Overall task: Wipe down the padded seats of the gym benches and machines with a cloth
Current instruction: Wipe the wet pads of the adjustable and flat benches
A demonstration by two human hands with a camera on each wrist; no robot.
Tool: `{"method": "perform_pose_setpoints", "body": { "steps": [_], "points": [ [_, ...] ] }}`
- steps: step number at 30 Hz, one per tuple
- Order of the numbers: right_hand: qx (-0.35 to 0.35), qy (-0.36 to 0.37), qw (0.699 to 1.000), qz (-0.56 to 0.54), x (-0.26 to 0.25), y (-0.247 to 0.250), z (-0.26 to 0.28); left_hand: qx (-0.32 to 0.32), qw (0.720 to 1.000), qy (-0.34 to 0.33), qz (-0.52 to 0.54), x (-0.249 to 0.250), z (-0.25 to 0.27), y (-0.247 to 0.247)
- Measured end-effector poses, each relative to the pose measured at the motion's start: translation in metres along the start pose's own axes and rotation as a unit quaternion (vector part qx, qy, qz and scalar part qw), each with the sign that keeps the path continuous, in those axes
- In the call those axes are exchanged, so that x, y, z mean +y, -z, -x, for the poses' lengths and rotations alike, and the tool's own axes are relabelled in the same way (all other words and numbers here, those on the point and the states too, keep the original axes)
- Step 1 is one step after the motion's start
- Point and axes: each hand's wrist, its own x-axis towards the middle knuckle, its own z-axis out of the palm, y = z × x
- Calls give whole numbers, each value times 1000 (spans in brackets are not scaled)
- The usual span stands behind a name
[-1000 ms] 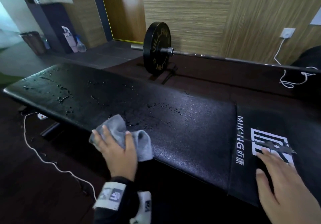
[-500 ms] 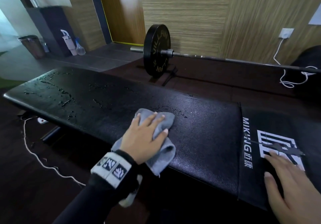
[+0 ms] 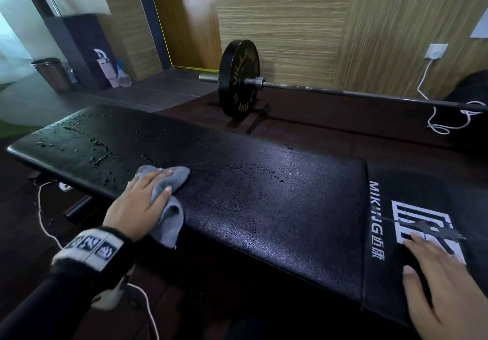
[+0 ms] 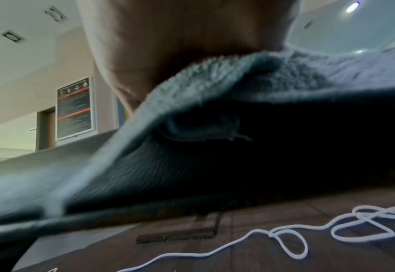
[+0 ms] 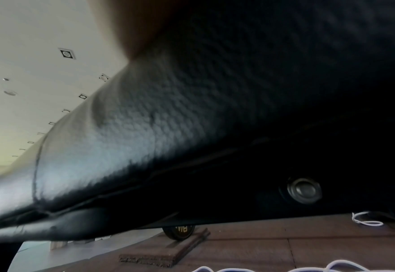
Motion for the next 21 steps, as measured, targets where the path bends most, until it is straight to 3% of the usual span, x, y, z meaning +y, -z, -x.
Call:
{"method": "perform_pose_setpoints", "body": {
  "steps": [3,5,8,10,15,18,21],
  "points": [
    [4,3,1000,7,-1,-1,-1,-95,991,26,-85,23,-29,-2],
    [12,11,1000,18,-2,-1,-1,-135,981,-6,-139,56,-35,-4],
    [8,6,1000,13,-5,3,-2,-156,981,-39,-112,105,-27,-3],
    [-4,3,1000,1,-7,5,-1,-172,974,-103,-107,114,-18,-17],
    [-7,-2,1000,-7,-8,4,-1,-77,956,-282,-23,104,33,-27],
    [12,-5,1000,1,-5,7,-1,-63,955,-290,12,83,56,-19],
    [18,-15,1000,-4,-5,7,-1,-72,964,-256,4,52,55,-13]
  ]
}}
